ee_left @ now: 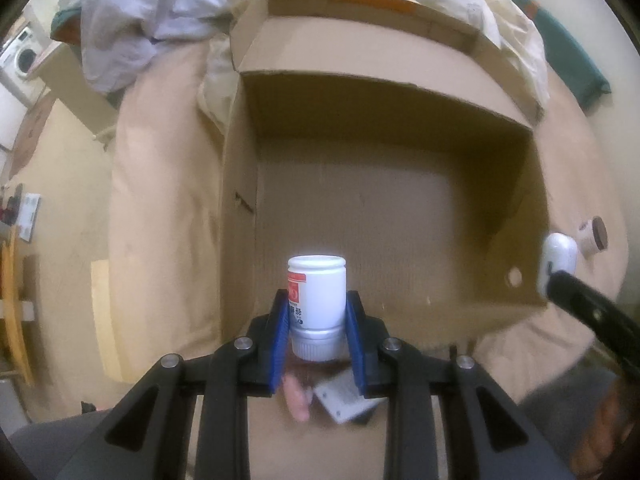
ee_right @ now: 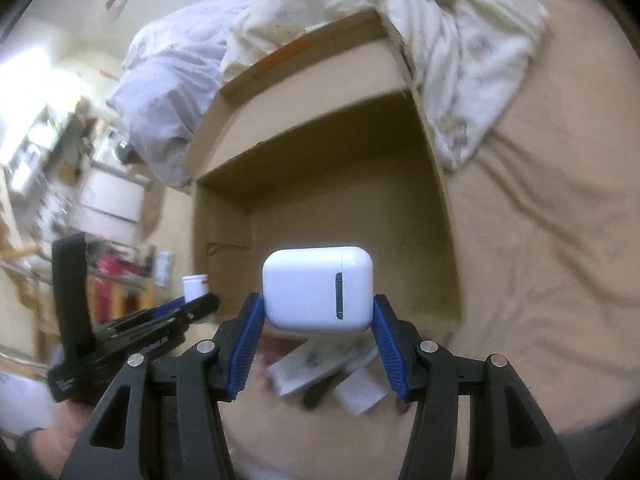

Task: Organize rigid objects
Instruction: 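Lower the pill bottle and earbud case into the box and open both grippers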

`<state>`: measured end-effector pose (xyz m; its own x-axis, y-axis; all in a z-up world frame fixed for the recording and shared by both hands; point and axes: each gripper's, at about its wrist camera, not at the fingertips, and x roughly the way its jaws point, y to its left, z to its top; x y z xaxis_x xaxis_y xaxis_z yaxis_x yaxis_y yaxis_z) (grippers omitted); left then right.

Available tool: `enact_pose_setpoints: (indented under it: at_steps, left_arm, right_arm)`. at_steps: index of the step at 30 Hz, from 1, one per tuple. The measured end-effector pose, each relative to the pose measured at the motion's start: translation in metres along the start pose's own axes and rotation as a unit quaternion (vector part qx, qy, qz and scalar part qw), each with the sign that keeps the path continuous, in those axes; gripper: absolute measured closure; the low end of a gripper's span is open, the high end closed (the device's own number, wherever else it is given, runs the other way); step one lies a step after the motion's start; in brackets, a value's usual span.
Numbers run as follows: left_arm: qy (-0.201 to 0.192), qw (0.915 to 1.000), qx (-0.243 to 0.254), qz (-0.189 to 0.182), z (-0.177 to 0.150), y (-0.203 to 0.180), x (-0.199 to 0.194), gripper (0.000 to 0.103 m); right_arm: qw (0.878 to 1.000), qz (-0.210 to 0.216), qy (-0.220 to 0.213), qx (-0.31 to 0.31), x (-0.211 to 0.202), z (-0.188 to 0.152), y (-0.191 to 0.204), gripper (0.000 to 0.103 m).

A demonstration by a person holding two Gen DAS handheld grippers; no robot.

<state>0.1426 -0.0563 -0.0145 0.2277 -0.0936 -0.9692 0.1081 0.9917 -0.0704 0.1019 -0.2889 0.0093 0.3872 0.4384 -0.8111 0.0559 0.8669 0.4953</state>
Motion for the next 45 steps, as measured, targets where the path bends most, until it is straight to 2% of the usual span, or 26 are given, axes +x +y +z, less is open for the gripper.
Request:
enact_pose_setpoints:
  at_steps: [1,3,5,7,10,14,17,26,31,33,34,35,37,40,45]
  left_arm:
    - [-0.002,0.9999,0.015,-0.002,0.004,-0.005,0.004,0.079]
    - [0.001,0.9994,0.036,-0.001,0.011,-0.014,0.013,0.079]
    - [-0.013,0.9992,0.038,-0.003,0.018,-0.016,0.015,0.079]
    - [-0.011,0.9994,0.030,-0.010,0.022,-0.016,0.019,0.079]
    - [-0.005,0.9999,0.013,0.000,0.026,-0.015,0.028,0.079]
    - [-0.002,0.9990,0.040,0.019,0.026,-0.027,0.040,0.079]
    - [0.008,0.9979,0.055,0.033,0.022,-0.034,0.052,0.079]
    - [0.035,0.9974,0.042,0.046,0.024,-0.030,0.079,0.079]
    - [0.047,0.9975,0.036,0.039,0.026,-0.030,0.081,0.078]
    - [0.050,0.9975,0.040,0.029,0.031,-0.031,0.080,0.070]
    - [0.046,0.9978,0.040,0.026,0.032,-0.031,0.078,0.053]
    - [0.042,0.9982,0.038,0.022,0.033,-0.031,0.076,0.036]
    - [0.035,0.9986,0.038,0.013,0.034,-0.034,0.071,0.031]
    - [0.031,0.9988,0.036,0.014,0.033,-0.037,0.069,0.016]
    - [0.027,0.9994,0.016,0.011,0.035,-0.030,0.063,0.016]
  right_arm:
    - [1.000,-0.013,0.001,-0.005,0.005,0.004,0.001,0.046]
    - [1.000,-0.011,0.022,0.004,0.022,0.012,-0.001,0.046]
    - [0.999,-0.028,0.042,0.000,0.041,0.017,-0.001,0.046]
    - [0.998,-0.028,0.051,-0.012,0.056,0.020,0.001,0.046]
    - [0.997,-0.053,0.062,-0.012,0.074,0.022,-0.002,0.046]
    - [0.994,-0.070,0.087,0.002,0.088,0.022,-0.008,0.046]
    - [0.992,-0.088,0.090,-0.008,0.094,0.023,-0.005,0.046]
    - [0.989,-0.115,0.097,0.000,0.108,0.031,0.001,0.046]
    - [0.989,-0.117,0.090,0.004,0.109,0.042,0.000,0.046]
    - [0.989,-0.124,0.082,-0.003,0.103,0.041,0.001,0.046]
    - [0.989,-0.127,0.078,-0.006,0.101,0.042,0.002,0.043]
    - [0.989,-0.126,0.073,-0.008,0.096,0.043,0.004,0.035]
    - [0.991,-0.120,0.063,-0.009,0.087,0.043,0.004,0.028]
    - [0.993,-0.112,0.048,-0.005,0.075,0.040,0.001,0.024]
    - [0.995,-0.099,0.027,0.006,0.061,0.037,-0.004,0.007]
